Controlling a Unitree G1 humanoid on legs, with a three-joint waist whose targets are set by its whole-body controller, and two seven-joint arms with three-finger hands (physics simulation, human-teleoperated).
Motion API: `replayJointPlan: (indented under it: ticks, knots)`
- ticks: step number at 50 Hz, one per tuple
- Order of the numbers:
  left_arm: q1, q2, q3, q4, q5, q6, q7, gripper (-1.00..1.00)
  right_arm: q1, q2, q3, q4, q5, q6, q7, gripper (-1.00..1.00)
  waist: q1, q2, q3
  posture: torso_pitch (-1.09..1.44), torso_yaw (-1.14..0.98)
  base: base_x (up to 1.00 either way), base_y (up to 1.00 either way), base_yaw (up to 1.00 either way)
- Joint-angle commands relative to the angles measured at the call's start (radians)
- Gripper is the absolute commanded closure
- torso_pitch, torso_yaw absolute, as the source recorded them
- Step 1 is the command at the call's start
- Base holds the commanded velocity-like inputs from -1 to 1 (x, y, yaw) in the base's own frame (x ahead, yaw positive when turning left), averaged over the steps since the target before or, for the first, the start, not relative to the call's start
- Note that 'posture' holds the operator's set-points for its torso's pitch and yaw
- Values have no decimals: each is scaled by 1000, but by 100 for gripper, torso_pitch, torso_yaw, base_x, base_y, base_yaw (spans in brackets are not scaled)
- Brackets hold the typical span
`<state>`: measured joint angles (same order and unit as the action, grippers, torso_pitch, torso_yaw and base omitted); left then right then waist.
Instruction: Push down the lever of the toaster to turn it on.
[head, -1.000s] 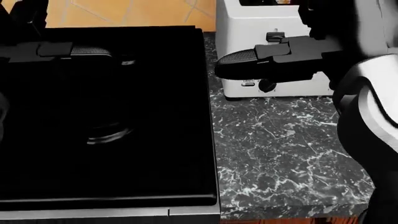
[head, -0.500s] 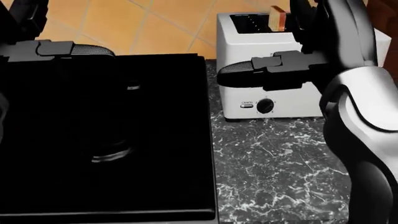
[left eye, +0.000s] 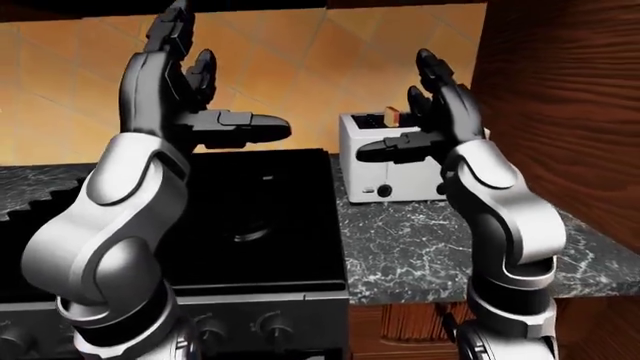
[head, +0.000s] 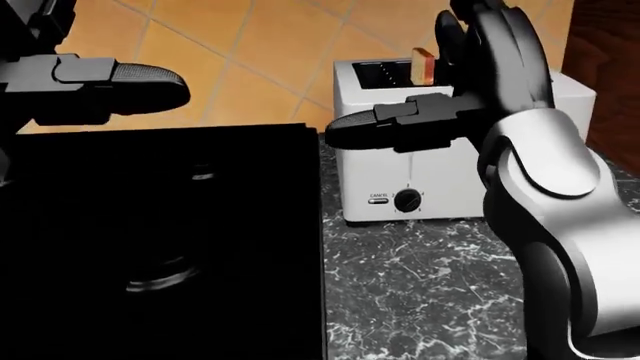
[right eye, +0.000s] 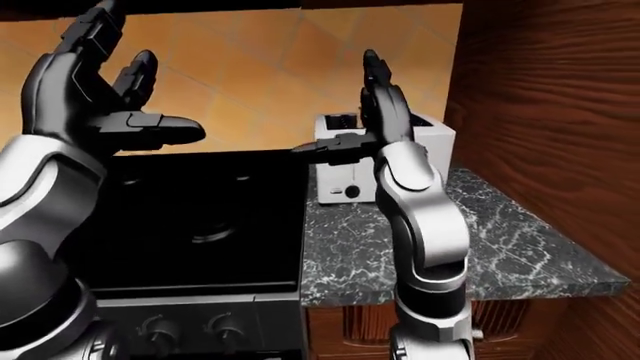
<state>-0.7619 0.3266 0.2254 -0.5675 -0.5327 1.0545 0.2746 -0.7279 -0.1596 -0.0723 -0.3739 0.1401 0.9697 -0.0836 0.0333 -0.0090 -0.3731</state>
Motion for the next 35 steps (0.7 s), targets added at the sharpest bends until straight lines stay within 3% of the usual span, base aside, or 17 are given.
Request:
replayJointPlan:
  ticks: [1, 17, 25, 30, 35]
  knots:
    - [-25, 11, 11, -6, 4, -32, 2, -100, -25, 0, 2, -36, -24, -10, 8, -100, 0, -1, -4, -64, 0, 0, 0, 0]
    - [-25, 21, 18, -13, -12, -24, 23, -100, 10, 44, 35, -212, -119, 148, 41, -100, -2, -1, -10, -64, 0, 0, 0, 0]
    - [-28, 28, 21, -14, -24, -22, 30, -100, 29, 73, 45, -177, -153, 144, 60, -100, -6, 4, -10, -64, 0, 0, 0, 0]
    - [-28, 30, 22, -18, -31, -19, 36, -100, 10, 93, 16, -158, -121, 162, 49, -100, -6, 6, -10, -64, 0, 0, 0, 0]
    - [-30, 34, 22, -18, -33, -15, 39, -100, 24, 83, 31, -130, -106, 171, 43, -100, -5, 6, -11, -64, 0, 0, 0, 0]
